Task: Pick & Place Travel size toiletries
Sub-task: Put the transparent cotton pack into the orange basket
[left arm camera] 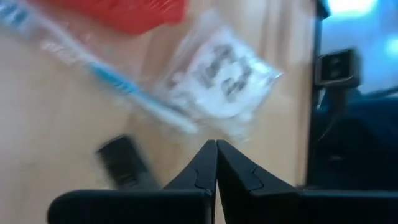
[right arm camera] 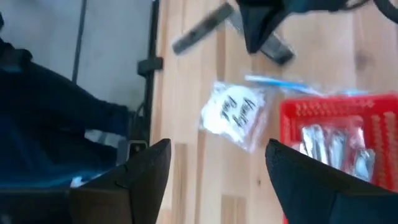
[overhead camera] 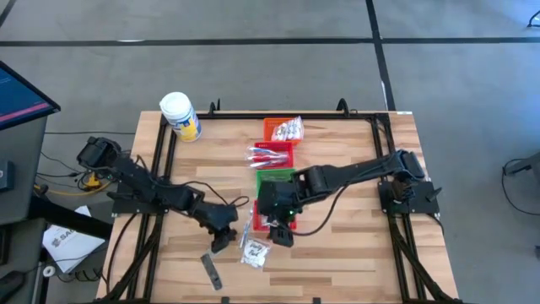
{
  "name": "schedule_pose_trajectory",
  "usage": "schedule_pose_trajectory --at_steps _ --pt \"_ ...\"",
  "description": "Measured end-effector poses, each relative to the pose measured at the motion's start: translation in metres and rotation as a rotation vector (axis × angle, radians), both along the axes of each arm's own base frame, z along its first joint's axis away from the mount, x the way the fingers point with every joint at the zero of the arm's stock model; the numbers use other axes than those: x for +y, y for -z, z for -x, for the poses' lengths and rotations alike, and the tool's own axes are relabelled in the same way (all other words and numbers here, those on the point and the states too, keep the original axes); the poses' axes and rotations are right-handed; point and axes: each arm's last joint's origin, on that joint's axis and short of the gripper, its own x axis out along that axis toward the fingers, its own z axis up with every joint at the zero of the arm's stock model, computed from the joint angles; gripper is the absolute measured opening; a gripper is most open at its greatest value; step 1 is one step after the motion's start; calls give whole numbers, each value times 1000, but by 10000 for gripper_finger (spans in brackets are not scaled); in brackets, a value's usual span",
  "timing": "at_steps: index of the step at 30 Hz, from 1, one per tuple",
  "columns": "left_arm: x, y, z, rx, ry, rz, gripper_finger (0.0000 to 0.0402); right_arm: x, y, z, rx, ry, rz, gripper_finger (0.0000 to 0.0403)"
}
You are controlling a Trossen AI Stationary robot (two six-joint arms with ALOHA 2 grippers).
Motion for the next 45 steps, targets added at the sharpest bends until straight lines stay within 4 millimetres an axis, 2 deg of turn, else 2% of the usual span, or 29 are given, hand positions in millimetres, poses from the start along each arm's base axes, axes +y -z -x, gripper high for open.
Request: schedule_pose_trajectory --at_steps 3,6,10,14,15,20,24,29,36,40,45 --pt "-13 -13 -4 -44 -49 1 1 10 6 3 43 -36 18 236" --pt "-22 -25 -8 -89 -118 7 1 22 13 7 83 -78 38 202" --pt "-30 -31 -19 -92 -197 27 1 39 15 15 101 -118 77 127" --pt "-43 -28 -43 -67 -230 41 1 54 16 22 99 -124 141 29" --pt "-48 -27 -51 -68 -231 44 1 58 16 24 97 -123 149 15" --pt "-69 -22 -87 -65 -252 56 1 78 16 33 92 -133 160 17" --pt "-81 -11 -102 -47 -315 54 1 91 16 40 81 -144 205 3" --pt "-94 0 -96 -11 -404 53 1 95 8 48 41 -144 242 2" --pt "-106 7 -81 37 -537 37 1 87 -29 62 -123 -69 267 1" --pt "-104 20 -82 93 -589 42 1 81 -56 71 -245 -34 222 1" --pt "-109 34 -82 168 -566 85 1 79 -77 79 -343 -15 177 1"
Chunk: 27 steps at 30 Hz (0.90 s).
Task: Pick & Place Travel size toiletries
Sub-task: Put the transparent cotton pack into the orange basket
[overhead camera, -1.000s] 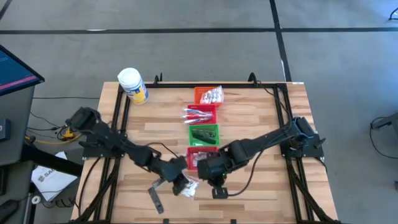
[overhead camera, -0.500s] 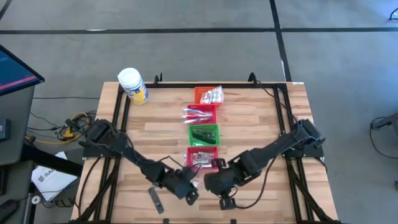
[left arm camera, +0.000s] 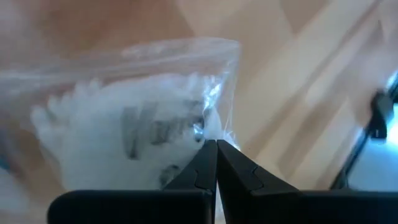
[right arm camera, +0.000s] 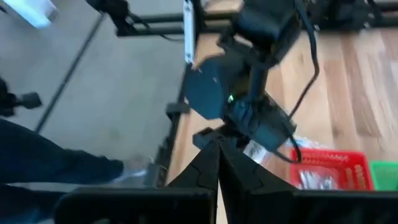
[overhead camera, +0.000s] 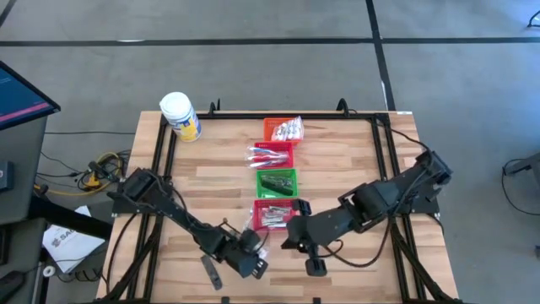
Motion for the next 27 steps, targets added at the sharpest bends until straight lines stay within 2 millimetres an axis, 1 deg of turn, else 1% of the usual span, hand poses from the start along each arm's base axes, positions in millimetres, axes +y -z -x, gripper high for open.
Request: schedule_pose_trajectory --at_steps 3,7,11,16,19,21,23,27 --pt "-9 1 5 4 37 15 1 5 -4 4 -46 -12 -33 0" --pt "-22 0 13 1 80 26 1 5 8 14 -72 6 -102 0" --pt "-36 -3 20 -19 139 80 1 -4 31 30 -108 58 -231 0" --pt "-55 -10 29 -17 200 160 1 -14 63 47 -148 60 -508 0" --pt "-64 -18 34 -28 195 188 1 -17 82 53 -103 80 -603 0" --pt "-66 -29 37 -52 169 212 1 -18 93 55 -58 110 -630 0" --pt "-65 -35 41 -38 130 221 1 -16 99 54 -30 122 -644 0" --pt "-57 -36 50 57 54 196 1 -8 104 51 -16 105 -675 0"
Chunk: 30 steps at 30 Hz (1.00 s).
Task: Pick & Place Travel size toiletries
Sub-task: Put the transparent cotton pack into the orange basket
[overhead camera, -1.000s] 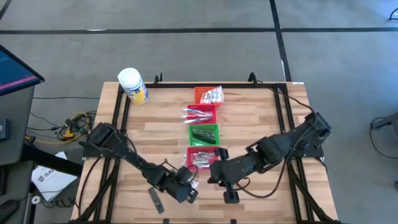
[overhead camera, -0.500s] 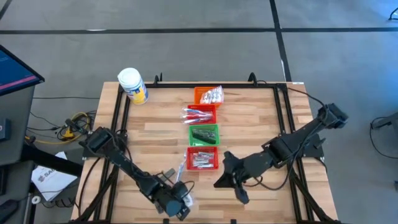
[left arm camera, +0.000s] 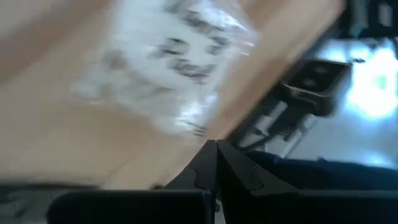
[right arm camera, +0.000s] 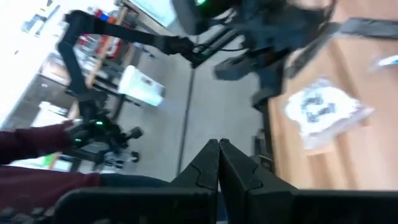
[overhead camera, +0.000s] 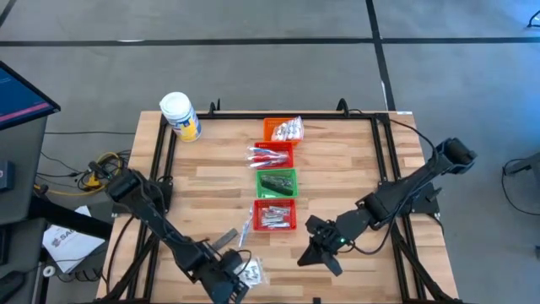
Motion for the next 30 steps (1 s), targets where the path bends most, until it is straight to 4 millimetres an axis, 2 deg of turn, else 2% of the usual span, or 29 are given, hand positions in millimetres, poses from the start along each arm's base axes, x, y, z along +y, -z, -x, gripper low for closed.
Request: schedule_pose_trajectory --at_steps 8,14,18,25,30 --pt "10 3 5 123 -125 -1 1 6 2 -3 -18 8 -53 0" --pt "14 7 11 220 -196 -1 1 3 31 7 -7 68 -240 0" --pt "15 8 10 229 -210 7 1 2 58 19 81 83 -318 0" --pt "13 8 12 273 -211 51 1 10 77 33 188 77 -337 0" --pt "16 9 12 292 -228 41 1 10 91 40 311 120 -251 0"
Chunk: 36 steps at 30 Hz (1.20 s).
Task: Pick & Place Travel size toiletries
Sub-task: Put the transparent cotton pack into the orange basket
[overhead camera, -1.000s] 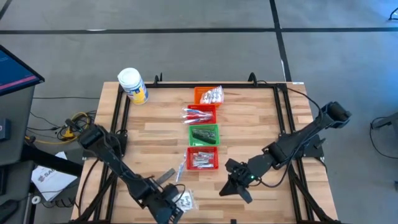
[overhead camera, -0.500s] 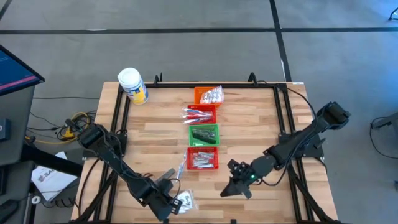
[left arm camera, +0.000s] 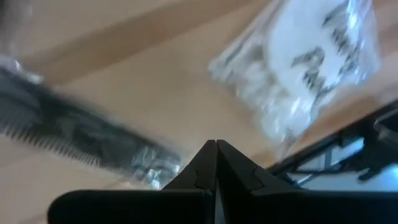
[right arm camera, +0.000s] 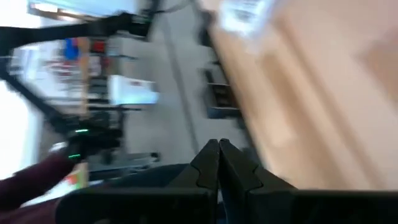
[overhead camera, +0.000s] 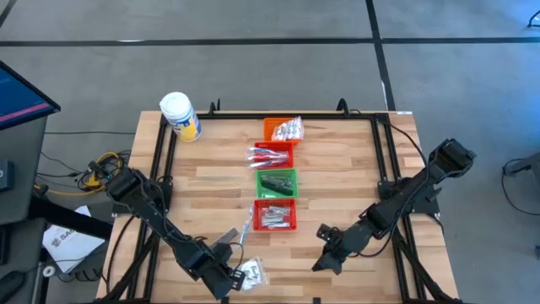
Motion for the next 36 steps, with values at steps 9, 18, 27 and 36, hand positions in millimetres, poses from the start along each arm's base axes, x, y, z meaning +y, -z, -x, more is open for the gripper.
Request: schedule_pose_trajectory --at_steps 9,18,27,36 --pt "9 1 -6 21 -74 3 1 -5 12 5 114 10 78 0" --pt "6 1 -4 44 -96 35 1 -5 13 6 126 9 90 46" --pt "13 0 -11 41 -135 43 1 -6 15 4 130 28 94 123" --pt "2 -3 -11 -22 -179 48 1 4 38 -6 180 26 38 166"
